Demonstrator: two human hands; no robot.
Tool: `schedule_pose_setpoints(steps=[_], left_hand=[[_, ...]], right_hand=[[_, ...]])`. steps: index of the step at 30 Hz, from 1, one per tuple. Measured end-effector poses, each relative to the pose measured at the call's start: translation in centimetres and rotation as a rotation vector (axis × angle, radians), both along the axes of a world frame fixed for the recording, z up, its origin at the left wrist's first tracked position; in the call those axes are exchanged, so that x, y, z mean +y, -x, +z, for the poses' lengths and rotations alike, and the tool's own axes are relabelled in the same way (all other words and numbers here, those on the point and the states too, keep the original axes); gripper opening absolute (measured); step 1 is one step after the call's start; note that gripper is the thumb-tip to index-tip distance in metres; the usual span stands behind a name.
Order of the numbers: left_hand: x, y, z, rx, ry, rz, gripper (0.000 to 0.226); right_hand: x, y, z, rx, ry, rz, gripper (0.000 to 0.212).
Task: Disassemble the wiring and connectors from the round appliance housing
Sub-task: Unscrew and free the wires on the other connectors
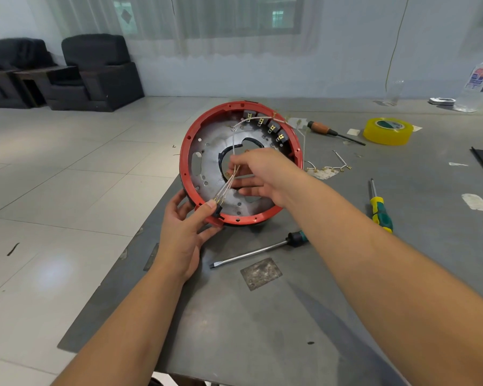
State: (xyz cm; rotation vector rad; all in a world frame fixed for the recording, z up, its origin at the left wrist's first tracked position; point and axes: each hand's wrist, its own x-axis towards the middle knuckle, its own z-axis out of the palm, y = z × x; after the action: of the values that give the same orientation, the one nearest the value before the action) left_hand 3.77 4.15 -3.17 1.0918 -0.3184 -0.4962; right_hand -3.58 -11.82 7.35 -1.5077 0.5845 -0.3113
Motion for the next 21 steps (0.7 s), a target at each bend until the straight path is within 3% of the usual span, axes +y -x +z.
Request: schedule_pose_setpoints(steps=[7, 13, 16, 21], left_hand=[[-0.1, -0.1, -0.1, 0.002, -0.007, -0.007, 0.081], [-0.1, -0.1, -0.2, -0.002, -0.021, -0.019, 0.079], [-0.1, -0.2, -0.1, 0.004, -0.018, -0.020, 0.080], [0.0, -0.2, -0.1, 0.000, -0.010, -0.027, 0.080]], right_hand=[[-0.6, 0.1, -0.4, -0.024, -0.111, -0.030, 0.003], [-1.0, -0.3, 0.5, -0.066, 0.053, -0.045, 0.005], [-1.3, -0.6, 0.8, -0.065, 0.063, -0.061, 0.002], [-1.4, -0.9, 1.0, -0.004, 0.034, -0.119, 0.015]])
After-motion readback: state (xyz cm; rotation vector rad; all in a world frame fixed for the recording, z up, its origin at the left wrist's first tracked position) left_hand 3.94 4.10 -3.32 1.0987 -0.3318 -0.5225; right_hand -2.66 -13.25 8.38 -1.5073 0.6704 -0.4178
